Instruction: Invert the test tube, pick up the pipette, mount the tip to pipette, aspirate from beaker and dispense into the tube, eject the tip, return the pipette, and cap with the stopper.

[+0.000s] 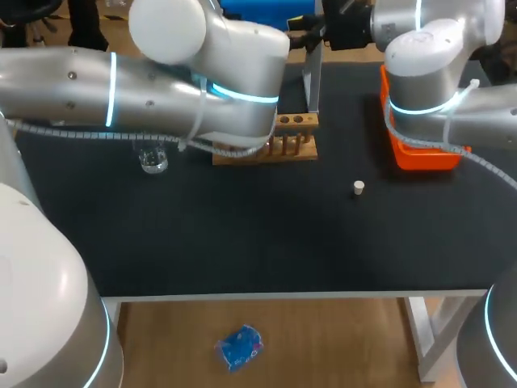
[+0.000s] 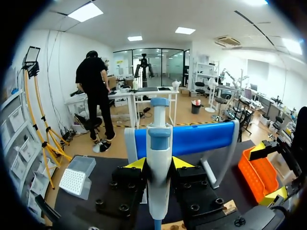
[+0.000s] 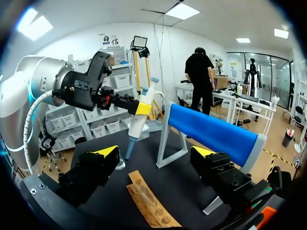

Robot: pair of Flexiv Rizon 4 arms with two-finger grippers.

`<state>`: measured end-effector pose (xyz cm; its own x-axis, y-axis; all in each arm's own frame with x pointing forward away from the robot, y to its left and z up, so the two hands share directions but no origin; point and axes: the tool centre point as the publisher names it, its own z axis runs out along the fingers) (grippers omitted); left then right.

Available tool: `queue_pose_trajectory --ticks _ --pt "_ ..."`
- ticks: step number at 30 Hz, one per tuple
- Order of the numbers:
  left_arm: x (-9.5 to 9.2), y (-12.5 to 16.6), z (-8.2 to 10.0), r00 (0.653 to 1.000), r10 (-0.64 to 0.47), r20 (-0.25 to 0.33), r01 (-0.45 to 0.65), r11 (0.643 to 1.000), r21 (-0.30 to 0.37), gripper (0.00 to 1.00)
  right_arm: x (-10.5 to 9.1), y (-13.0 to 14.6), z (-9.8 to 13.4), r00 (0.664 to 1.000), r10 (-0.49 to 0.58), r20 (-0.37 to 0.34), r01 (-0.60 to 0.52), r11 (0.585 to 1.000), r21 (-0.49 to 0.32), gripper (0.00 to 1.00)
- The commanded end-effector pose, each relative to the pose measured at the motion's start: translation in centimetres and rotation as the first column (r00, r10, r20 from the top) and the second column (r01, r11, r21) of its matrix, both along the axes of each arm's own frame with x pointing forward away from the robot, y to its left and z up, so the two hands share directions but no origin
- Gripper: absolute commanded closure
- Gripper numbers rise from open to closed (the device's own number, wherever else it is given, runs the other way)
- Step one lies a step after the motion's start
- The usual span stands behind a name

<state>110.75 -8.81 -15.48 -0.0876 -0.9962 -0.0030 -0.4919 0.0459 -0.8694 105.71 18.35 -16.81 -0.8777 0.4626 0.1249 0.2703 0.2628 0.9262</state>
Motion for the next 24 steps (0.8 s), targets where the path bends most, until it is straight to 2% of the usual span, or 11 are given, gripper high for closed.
queue_pose_trajectory --ticks 1,13,24 --pt "2.0 0.0 -0.2 1.0 0.003 -0.028 -0.003 1.0 0.01 1.0 1.2 0.7 -0.2 1.0 0.007 -0.009 -0.007 1.0 -0.005 0.0" --pt "4.8 0.1 -0.9 0.998 0.017 -0.065 -0.014 0.999 0.05 1.0 1.5 0.9 -0.3 1.0 0.002 -0.011 -0.002 1.0 -0.01 0.0" --pt "6.3 0.2 -1.3 0.996 0.031 -0.089 -0.023 0.996 0.086 1.0 1.5 0.9 -0.3 1.0 0.002 -0.011 -0.002 1.0 -0.01 0.0"
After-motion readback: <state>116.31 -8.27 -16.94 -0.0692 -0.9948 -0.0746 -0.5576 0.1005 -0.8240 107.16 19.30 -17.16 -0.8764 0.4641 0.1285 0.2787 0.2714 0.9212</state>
